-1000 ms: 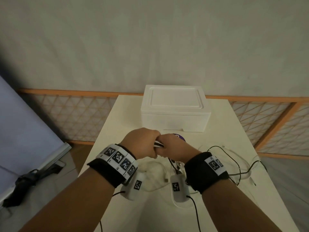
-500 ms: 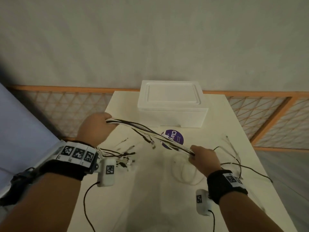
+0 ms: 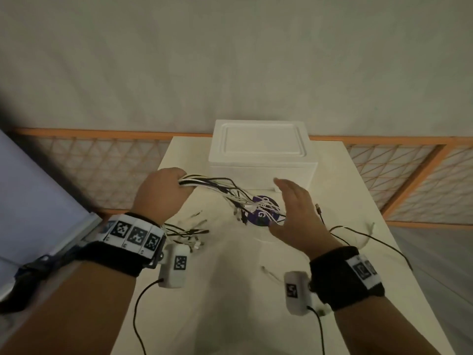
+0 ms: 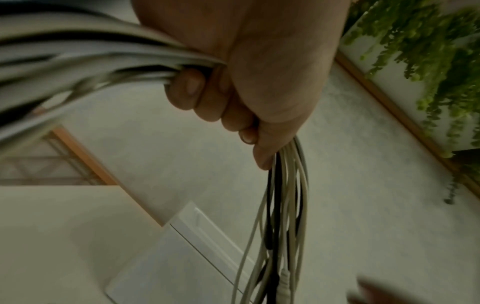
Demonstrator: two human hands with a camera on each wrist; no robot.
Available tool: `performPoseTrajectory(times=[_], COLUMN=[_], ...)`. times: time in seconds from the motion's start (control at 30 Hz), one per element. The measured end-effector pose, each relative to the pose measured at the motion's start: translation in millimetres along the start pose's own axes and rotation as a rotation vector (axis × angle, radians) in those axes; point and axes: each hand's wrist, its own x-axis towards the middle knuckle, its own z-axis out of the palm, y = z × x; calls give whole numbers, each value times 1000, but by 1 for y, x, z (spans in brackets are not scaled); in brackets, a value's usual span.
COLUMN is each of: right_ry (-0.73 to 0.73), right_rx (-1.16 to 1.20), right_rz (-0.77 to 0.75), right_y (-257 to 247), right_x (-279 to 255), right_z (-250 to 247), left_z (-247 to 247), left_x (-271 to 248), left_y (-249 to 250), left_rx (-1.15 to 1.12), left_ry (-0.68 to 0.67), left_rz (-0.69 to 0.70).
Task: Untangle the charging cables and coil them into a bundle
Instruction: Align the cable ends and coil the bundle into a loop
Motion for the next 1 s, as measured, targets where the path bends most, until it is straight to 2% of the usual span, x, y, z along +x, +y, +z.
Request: performPoseTrajectory(times=[0.03,0.07,0.1,0.13,0.2,0.27,0.33,0.47,0.53,0.63,0.73,0.83,0.9,0.93,0.97,1.0], right_ry=[167,266,282,241,51,-196,-321,-265,-219,-246,-391,-627,-702,-619,-451,-282], right_rx=[81,117,121,101,2,-180,-341,-512,-564,-502,-409,-455,-309,-418,-472,-448], right_rz=[-126,-213,-252,-240,-47,179,271,339,433,605,606,387,459,447,433,343], right_y=[-22,-40,-52,-57,-46,-13,25,82,107,134,152,130,99,81,63,39], right_x=[5,11,16,21,26,17,-4,-29,-36,-46,-43,-21,-6,4,12,16], right_z=[2,5,11,19,35,47,54,36,15,-13,-28,-42,-53,-57,-60,-63], left_z=[4,7,10,12,13,10,7,12,17,22,25,24,22,21,22,23], left_x=[-2,-5,-7,-9,-12,-14,-12,-14,-14,-13,-12,-6,-4,-4,-5,-7], left_y=[7,14,21,26,33,33,27,11,5,-2,-4,-3,-2,-1,2,6], left_rx=[-13,-47,-101,-163,-272,-315,-302,-115,-100,-55,-34,-34,-45,-35,-14,4], left_ry=[-16,-30,-34,-33,-21,1,17,-48,-54,-86,-105,-86,-73,-73,-79,-90], left_rz=[24,36,41,44,61,82,80,57,36,44,53,44,27,30,42,62])
